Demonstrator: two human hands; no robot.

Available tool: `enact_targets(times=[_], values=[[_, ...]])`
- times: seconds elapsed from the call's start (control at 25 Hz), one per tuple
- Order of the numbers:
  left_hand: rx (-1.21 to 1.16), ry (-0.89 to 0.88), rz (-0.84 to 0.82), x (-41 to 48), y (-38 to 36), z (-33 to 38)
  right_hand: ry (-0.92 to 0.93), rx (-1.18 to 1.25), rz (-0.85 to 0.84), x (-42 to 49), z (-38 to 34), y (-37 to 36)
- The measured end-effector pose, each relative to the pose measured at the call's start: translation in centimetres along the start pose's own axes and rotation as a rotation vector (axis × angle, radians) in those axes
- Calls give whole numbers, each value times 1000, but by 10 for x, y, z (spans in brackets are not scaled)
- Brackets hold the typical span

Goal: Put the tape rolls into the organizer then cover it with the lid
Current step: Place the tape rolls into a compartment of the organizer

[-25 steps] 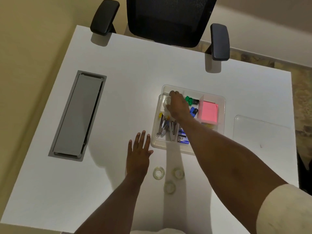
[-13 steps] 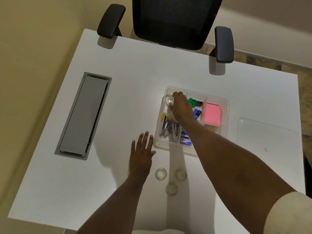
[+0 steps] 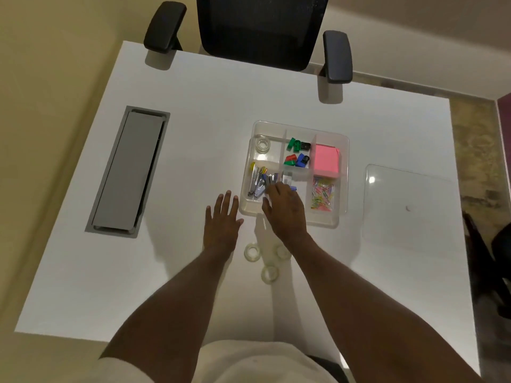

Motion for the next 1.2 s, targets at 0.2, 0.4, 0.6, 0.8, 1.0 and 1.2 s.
enact_targets(times=[0.2,0.4,0.6,0.8,1.0,1.2], values=[[3,-33,-22,-4,-1,-1,-79,17,-61,-79,22,-13],[-11,-52,-20,-3,-3,-1,-306,89,-173,-131,50,-27],[-18,-44,-26,0,-4,-1,-409,126,-207,-143,57,-36],[-22,-42,-25,1,-5,-1,-434,126,-203,-135,56,-39],[-22,-38,-31,2,-5,-1,-305,206,-60,-120,41,-25],[-9,-29,-29,3,-3,0,-138,211,16,-68,21,-4]])
Point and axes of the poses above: each hand's wrist, its own x-axis towards the middle knuckle, its own y-axis out of the back of the hand, z = x × y, the point moved 8 cm from there along x, towards the middle knuckle, and after that the axes turned 14 degrees about x, right-handed, at the moved point
